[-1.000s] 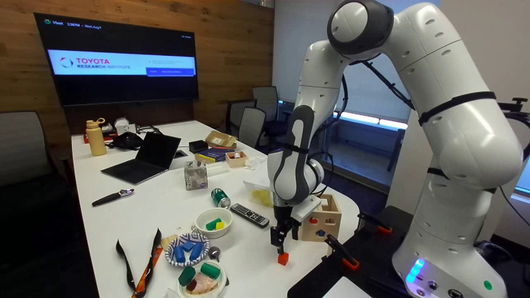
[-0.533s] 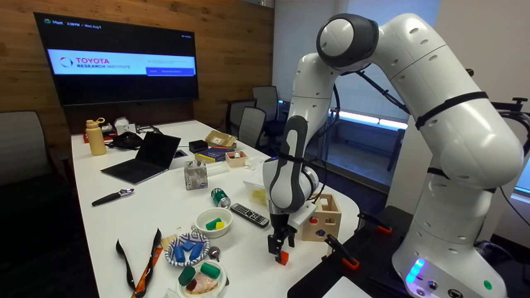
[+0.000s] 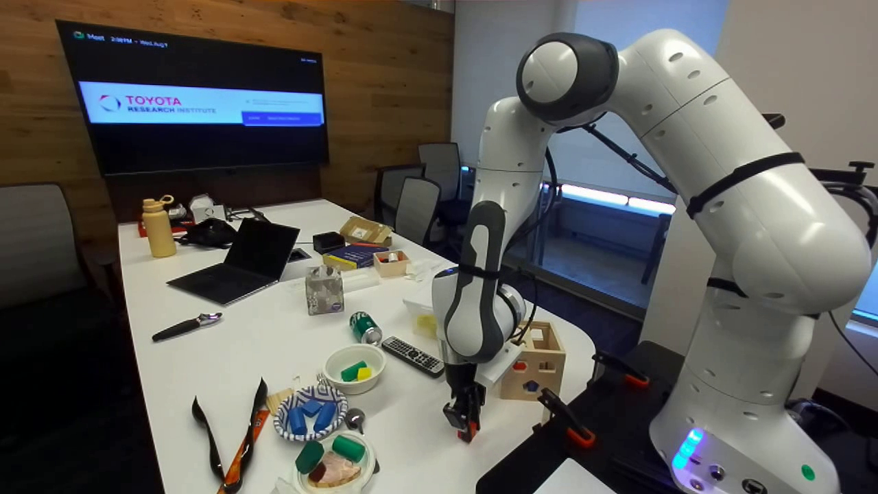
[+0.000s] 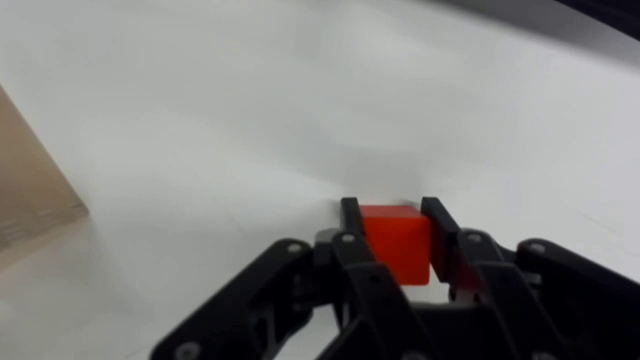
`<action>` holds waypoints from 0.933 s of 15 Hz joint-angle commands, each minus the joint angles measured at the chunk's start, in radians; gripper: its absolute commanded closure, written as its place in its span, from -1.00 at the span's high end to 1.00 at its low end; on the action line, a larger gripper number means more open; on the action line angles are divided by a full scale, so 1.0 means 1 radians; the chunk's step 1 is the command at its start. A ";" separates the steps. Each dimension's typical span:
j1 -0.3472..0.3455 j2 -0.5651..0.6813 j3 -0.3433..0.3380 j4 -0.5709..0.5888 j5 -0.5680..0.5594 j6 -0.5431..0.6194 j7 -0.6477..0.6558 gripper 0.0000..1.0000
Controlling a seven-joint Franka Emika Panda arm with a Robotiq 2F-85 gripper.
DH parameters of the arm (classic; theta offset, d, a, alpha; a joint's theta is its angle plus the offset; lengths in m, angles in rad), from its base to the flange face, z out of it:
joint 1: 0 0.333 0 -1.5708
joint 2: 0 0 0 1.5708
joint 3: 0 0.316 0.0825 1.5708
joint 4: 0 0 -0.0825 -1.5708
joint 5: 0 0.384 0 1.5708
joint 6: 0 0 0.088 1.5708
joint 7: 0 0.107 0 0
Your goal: Put the blue and orange blocks in the toy box
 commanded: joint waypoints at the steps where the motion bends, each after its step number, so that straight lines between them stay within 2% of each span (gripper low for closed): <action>1: 0.036 -0.035 -0.021 -0.019 0.001 0.014 0.037 -0.83; 7: -0.025 -0.283 0.046 -0.176 0.101 -0.033 0.130 -0.83; 9: -0.075 -0.373 0.092 -0.223 0.174 -0.057 0.154 -0.83; 11: -0.159 -0.461 0.160 -0.264 0.278 -0.086 0.149 -0.83; 14: -0.206 -0.589 0.158 -0.310 0.401 -0.125 0.167 -0.83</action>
